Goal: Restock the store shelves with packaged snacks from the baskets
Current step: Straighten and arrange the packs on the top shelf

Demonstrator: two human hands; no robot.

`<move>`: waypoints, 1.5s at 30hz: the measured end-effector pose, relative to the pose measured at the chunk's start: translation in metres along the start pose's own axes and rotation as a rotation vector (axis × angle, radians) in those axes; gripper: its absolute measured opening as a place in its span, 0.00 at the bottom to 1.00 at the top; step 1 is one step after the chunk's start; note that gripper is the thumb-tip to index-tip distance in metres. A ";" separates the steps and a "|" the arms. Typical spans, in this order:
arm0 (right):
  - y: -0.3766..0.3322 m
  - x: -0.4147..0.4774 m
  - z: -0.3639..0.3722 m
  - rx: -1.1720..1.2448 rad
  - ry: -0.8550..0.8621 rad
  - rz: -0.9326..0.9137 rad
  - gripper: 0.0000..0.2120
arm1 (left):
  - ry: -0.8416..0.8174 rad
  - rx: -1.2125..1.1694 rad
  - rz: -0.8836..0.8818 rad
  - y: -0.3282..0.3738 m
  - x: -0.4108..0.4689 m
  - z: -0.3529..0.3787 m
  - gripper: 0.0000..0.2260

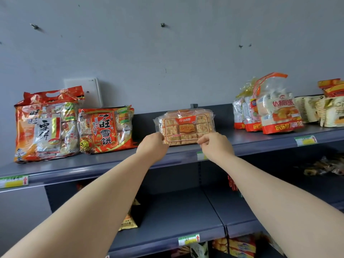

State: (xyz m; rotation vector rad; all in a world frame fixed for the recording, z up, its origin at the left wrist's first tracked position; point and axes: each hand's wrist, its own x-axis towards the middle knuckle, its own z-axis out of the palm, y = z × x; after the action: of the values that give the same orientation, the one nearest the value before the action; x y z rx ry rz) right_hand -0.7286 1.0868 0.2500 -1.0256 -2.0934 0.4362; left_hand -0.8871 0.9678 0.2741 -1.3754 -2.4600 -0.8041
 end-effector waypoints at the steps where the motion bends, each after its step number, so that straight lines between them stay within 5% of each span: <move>1: 0.008 0.009 -0.002 -0.001 0.001 0.002 0.12 | 0.001 -0.011 -0.026 0.004 0.008 0.007 0.15; 20: 0.087 0.132 0.020 0.029 -0.099 -0.023 0.27 | 0.102 -0.179 -0.551 0.012 0.114 0.089 0.55; 24: 0.088 0.140 0.033 0.005 -0.137 -0.046 0.31 | 0.065 -0.202 -0.535 0.006 0.126 0.099 0.56; 31: 0.094 0.143 0.053 -0.046 -0.097 -0.058 0.41 | 0.037 -0.095 -0.468 0.001 0.128 0.111 0.42; 37: 0.105 0.154 0.046 -0.063 -0.018 -0.011 0.41 | 0.031 0.008 -0.270 0.004 0.130 0.112 0.37; 45: 0.121 0.160 0.043 -0.151 -0.069 -0.054 0.49 | 0.042 -0.233 -0.359 0.024 0.135 0.121 0.47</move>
State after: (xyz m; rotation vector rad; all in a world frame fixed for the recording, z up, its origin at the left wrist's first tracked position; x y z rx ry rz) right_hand -0.7607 1.2883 0.2277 -1.0500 -2.2379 0.2934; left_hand -0.9305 1.1423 0.2404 -0.9747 -2.6866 -1.2161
